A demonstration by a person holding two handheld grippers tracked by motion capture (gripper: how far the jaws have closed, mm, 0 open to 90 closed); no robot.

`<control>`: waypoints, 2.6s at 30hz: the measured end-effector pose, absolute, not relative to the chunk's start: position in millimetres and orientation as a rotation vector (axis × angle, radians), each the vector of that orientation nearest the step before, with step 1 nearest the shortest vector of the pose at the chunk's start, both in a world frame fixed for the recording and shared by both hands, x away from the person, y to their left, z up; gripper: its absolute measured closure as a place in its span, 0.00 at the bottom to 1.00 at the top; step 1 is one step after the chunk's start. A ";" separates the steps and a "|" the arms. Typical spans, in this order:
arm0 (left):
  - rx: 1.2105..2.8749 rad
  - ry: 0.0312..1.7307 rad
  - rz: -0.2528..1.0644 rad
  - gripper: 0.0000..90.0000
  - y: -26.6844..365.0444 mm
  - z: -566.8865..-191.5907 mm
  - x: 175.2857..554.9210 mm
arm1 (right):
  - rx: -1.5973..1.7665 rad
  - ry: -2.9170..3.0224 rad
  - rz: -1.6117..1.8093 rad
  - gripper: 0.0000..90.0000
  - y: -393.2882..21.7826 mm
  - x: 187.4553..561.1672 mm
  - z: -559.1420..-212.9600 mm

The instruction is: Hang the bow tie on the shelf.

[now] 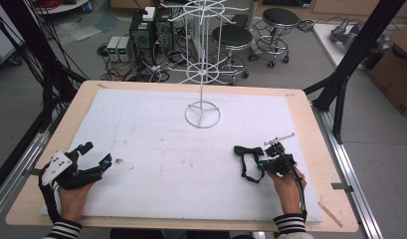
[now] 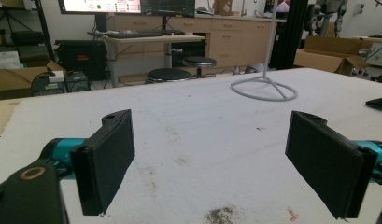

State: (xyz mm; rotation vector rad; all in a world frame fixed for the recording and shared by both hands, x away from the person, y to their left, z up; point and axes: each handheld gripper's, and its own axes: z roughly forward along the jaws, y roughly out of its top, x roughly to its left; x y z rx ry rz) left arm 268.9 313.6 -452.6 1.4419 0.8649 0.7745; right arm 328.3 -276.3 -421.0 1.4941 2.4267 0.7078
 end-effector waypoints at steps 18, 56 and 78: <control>1.442 0.865 0.776 0.18 313.2 -452.7 268.7 | 1.371 2.298 1.052 0.99 -278.6 317.1 -401.3; 1.441 0.865 0.776 0.18 313.5 -452.6 268.8 | 0.944 2.023 1.496 0.99 -230.4 310.9 -332.4; 1.445 0.865 0.773 0.18 313.8 -452.5 268.9 | 0.783 2.041 1.566 0.99 -180.4 329.4 -284.6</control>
